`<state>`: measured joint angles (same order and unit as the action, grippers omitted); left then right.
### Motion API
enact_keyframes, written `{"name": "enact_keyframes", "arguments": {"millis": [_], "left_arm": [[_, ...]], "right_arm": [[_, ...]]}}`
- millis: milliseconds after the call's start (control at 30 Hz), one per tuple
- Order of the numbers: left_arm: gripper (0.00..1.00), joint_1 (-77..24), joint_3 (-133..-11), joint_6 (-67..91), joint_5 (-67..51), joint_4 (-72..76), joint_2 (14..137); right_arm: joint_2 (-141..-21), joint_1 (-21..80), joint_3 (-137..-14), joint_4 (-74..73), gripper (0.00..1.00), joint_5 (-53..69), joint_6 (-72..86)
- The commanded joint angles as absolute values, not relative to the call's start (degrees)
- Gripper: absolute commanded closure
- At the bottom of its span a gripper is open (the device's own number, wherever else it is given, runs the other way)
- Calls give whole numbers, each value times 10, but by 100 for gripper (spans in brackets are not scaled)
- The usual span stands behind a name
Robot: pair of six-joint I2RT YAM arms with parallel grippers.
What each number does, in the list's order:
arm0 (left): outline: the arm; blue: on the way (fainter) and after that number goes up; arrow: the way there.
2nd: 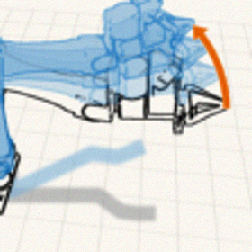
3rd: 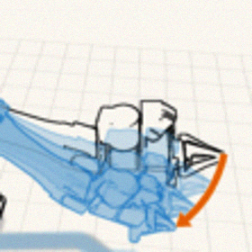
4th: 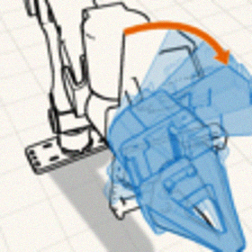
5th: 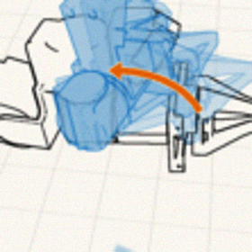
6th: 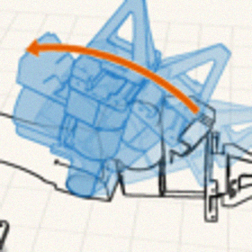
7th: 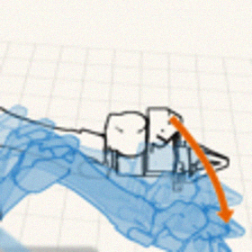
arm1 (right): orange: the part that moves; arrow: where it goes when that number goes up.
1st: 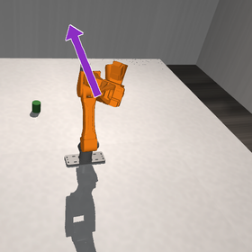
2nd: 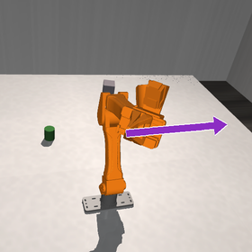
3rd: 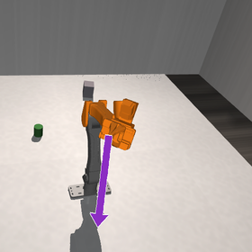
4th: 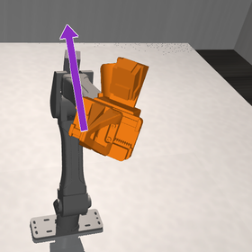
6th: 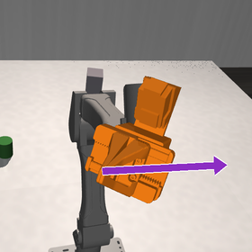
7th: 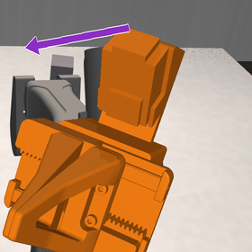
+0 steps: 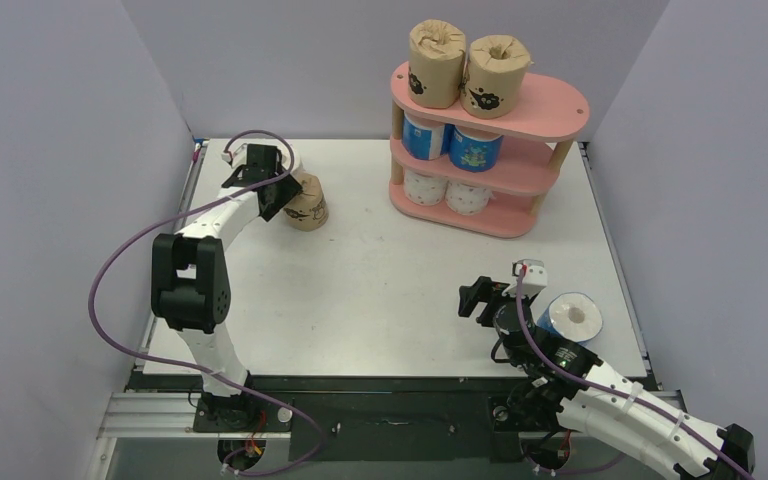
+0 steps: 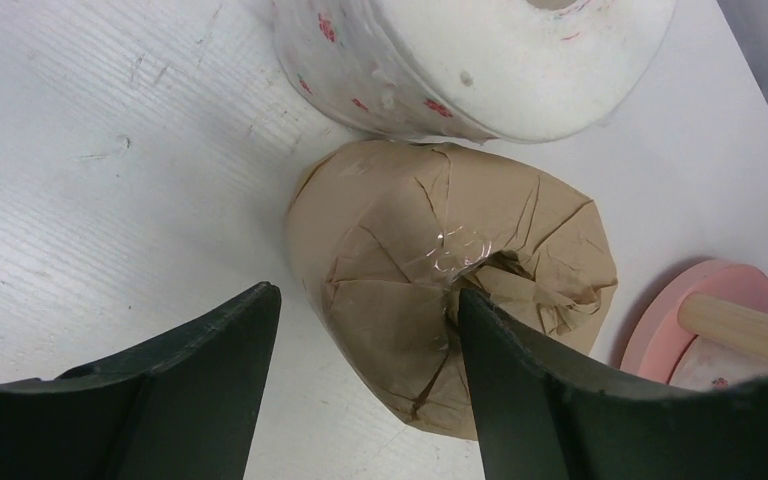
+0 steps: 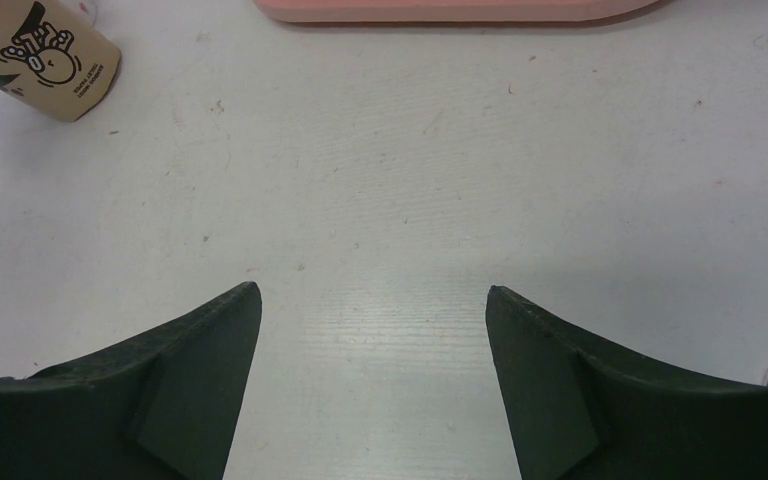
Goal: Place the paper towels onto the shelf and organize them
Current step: Pick up the paper towel from the center of the board.
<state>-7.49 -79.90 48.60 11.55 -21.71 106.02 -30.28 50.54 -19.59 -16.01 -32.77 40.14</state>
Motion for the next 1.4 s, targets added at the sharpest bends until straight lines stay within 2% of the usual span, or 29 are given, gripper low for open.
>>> {"name": "enact_keyframes", "arguments": {"millis": [0, 333, 533, 767, 967, 1367], "left_arm": [[37, -80, -822, 481, 125, -215, 1067], [44, -91, -824, 463, 112, -213, 1084], [64, -94, -800, 460, 103, -201, 1053], [68, -138, -756, 441, 128, -199, 966], [69, -214, -727, 433, 138, -206, 891], [68, -461, -650, 453, 217, -206, 817]], "right_arm": [[-300, 501, -194, -157, 22, -333, 405], [-287, 501, -198, -171, 22, -332, 411], [-280, 500, -203, -179, 22, -335, 413], [-282, 501, -212, -179, 23, -346, 414], [-273, 500, -238, -199, 23, -355, 406], [-248, 493, -294, -289, 20, -381, 440]]}}
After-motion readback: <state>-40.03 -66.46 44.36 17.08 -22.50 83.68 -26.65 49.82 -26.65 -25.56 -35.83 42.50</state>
